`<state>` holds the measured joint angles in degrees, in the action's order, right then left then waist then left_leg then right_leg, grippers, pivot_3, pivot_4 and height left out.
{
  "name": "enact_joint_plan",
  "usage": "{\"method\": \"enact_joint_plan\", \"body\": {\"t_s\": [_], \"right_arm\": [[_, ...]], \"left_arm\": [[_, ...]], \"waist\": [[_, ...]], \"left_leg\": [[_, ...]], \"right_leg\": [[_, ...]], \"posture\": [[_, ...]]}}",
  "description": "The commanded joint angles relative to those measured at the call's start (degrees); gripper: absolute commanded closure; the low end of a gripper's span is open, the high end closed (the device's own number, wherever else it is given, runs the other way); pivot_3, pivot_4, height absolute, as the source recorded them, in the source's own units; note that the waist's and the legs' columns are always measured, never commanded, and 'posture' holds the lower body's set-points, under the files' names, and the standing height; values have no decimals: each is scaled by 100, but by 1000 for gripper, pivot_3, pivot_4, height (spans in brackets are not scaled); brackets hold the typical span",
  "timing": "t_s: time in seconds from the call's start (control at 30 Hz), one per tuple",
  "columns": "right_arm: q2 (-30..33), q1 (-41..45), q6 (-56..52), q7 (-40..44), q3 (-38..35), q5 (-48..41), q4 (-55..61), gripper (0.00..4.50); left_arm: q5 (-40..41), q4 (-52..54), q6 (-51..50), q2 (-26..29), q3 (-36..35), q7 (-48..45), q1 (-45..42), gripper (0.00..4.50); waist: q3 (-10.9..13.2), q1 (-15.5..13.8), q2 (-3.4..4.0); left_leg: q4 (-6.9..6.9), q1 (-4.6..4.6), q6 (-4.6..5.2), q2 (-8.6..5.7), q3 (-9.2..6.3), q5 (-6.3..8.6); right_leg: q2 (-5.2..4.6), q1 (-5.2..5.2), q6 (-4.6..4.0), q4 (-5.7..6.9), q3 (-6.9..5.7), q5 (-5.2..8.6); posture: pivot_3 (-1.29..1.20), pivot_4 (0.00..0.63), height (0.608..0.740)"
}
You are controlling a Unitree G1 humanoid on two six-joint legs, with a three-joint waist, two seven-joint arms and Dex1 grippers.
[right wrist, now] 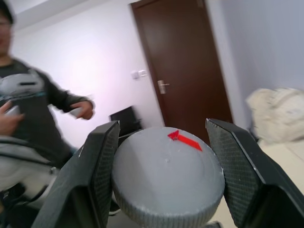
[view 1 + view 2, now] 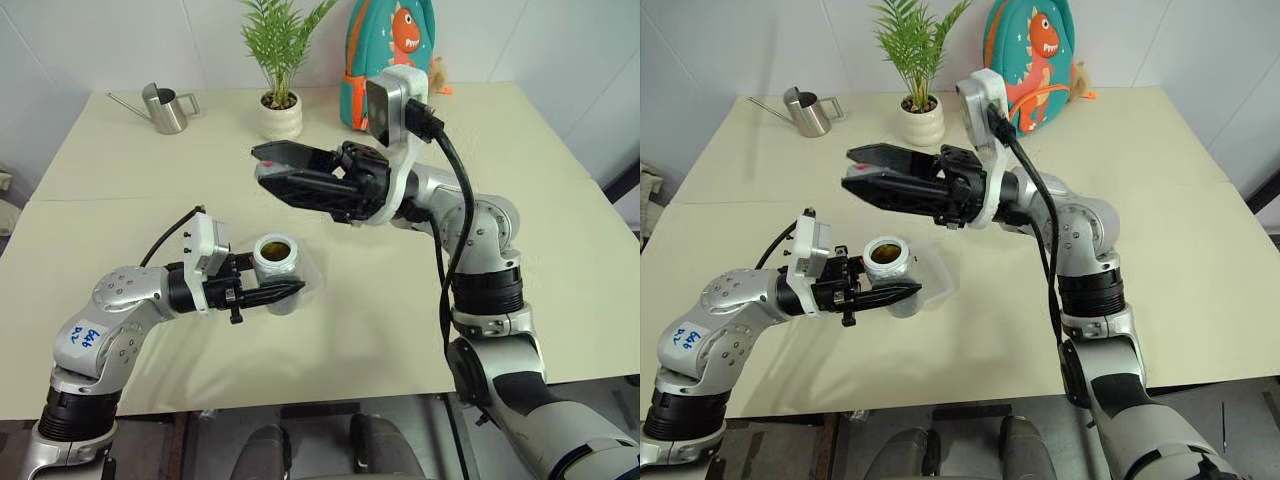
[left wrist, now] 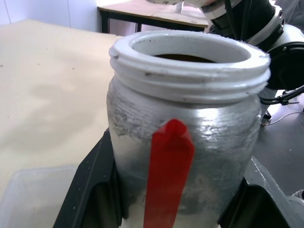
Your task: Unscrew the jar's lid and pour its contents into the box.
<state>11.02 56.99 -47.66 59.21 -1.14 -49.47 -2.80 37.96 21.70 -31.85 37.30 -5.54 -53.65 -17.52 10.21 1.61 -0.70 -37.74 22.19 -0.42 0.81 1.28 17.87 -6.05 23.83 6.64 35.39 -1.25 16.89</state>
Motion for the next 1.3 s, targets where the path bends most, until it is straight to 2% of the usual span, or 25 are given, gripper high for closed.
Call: {"method": "enact_joint_plan", "body": {"t_s": [0.03,0.1,0.17,0.23,0.33,0.47,0.57,0.67,0.83,1.0,1.17,1.3], "right_arm": [[665,-341,1046,-114,74,1131,-431,1922],[894,-611,1829,-346,63,1751,-1089,1922],[1165,-979,3229,-480,328,2732,-1944,1922],[1208,-1154,4143,-698,389,3248,-2731,1922],[1116,-1314,5235,-1197,258,3693,-3969,1922],[1064,-1417,6156,-1505,225,4088,-4922,1922],[1027,-1454,6115,-1220,14,3834,-5012,914],[1115,-1505,5870,-758,-98,3604,-4591,30],[1538,-1627,4495,276,-30,2959,-2637,30],[2390,-1843,2807,1293,398,2415,-609,30],[2742,-2057,2557,1496,590,2437,366,30],[2656,-2182,2451,1256,514,2393,704,30]], "left_arm": [[159,248,17,149,-343,69,32,2597],[218,220,24,237,-552,56,68,2597],[269,124,25,343,-758,32,75,2597],[280,22,22,419,-871,0,47,2597],[273,-166,26,513,-951,-62,-51,2597],[296,-308,5,490,-938,-37,-224,2597],[300,-367,-17,490,-926,-32,-300,2597],[289,-429,-40,490,-957,44,-356,2597],[6,-694,-28,665,-902,168,-492,2597],[-661,-1295,250,980,-563,111,-843,2597],[-1481,-1827,887,1154,-134,72,-1275,2597],[-2274,-2051,1701,993,244,349,-1503,2597]], "waist": [[-2,-17,-4],[-3,-13,-5],[-3,-3,-5],[-2,3,-5],[-2,35,-4],[-2,64,-4],[-2,51,-4],[-2,15,-4],[7,8,8],[7,-4,8],[6,-17,7],[7,-28,6]], "left_leg": [[0,0,1,-5,-1,0],[0,0,6,-15,-3,2],[0,0,14,-20,14,6],[1,-2,20,-22,34,9],[3,-3,22,-14,64,10],[-2,-12,22,0,83,10],[-16,-31,21,5,80,10],[-16,-57,22,4,81,10],[-14,-57,22,5,81,11],[3,-57,19,8,80,13],[18,-56,23,5,89,17],[15,-53,32,-1,102,22]], "right_leg": [[-3,-2,0,-1,-1,0],[-10,-9,0,-12,-3,0],[-13,-9,0,-19,-7,0],[11,-8,4,-24,-17,-2],[20,-1,15,-30,-11,-8],[29,1,23,-29,-3,-13],[35,-23,26,-24,-2,-15],[32,-47,26,-22,4,-17],[12,-39,26,-12,10,-17],[2,-32,24,-20,0,-16],[28,-30,24,-37,1,-16],[23,-24,26,-40,0,-16]], "posture": [[0,150,740],[0,150,740],[0,150,740],[0,150,740],[0,150,740],[0,150,740],[0,150,740],[0,150,740],[0,150,740],[0,150,740],[0,150,740],[0,150,740]]}}
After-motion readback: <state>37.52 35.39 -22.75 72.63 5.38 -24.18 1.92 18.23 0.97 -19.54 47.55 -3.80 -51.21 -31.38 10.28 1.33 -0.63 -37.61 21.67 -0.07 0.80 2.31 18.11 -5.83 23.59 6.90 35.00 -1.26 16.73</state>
